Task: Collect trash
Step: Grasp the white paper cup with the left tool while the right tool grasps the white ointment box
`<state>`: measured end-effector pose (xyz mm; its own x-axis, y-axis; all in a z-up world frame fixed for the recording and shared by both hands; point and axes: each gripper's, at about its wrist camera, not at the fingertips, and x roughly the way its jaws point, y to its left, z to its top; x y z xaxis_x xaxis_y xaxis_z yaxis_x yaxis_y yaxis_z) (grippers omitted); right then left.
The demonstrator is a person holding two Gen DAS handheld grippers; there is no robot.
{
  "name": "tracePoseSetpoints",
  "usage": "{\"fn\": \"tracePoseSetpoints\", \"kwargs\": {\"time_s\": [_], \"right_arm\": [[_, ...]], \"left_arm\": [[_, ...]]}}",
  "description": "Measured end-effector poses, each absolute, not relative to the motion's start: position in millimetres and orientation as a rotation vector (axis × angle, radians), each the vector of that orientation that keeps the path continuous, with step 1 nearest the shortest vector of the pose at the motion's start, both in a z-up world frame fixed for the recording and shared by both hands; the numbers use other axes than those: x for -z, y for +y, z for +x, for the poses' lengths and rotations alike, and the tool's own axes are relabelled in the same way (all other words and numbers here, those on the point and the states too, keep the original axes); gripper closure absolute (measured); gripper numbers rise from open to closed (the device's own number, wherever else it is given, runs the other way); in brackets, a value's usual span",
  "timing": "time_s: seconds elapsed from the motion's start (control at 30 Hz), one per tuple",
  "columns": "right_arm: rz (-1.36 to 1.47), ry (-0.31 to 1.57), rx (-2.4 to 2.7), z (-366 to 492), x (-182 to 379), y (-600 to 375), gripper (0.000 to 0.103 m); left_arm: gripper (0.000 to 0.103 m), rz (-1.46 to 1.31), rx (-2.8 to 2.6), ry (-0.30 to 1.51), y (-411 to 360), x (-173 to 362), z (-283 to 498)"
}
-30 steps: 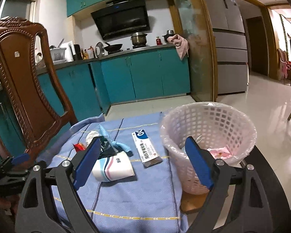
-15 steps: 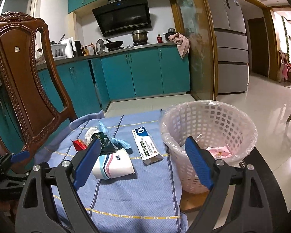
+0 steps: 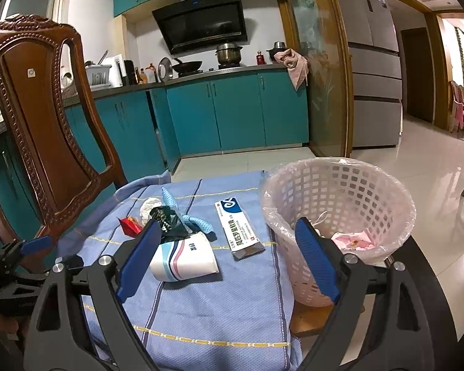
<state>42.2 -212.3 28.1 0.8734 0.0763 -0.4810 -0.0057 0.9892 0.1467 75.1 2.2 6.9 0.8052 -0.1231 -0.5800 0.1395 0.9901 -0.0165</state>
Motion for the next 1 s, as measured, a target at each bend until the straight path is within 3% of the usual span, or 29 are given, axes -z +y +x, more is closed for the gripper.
{"fn": "tracePoseSetpoints", "kwargs": {"time_s": [0.33,0.77,1.0], "right_arm": [[0.195,0.490,-0.013,43,-31,-225,0.016],[0.335,0.442,0.074,41,-33,-269,0.016],[0.354,0.467,0.047,43,-29,-277,0.017]], "left_arm": [[0.005,-0.047,0.169,0.692,-12,4,82],[0.004,-0.025,0.054,0.858,-136,34,141],[0.005,-0.042,-0.081,0.895,-152,48,171]]}}
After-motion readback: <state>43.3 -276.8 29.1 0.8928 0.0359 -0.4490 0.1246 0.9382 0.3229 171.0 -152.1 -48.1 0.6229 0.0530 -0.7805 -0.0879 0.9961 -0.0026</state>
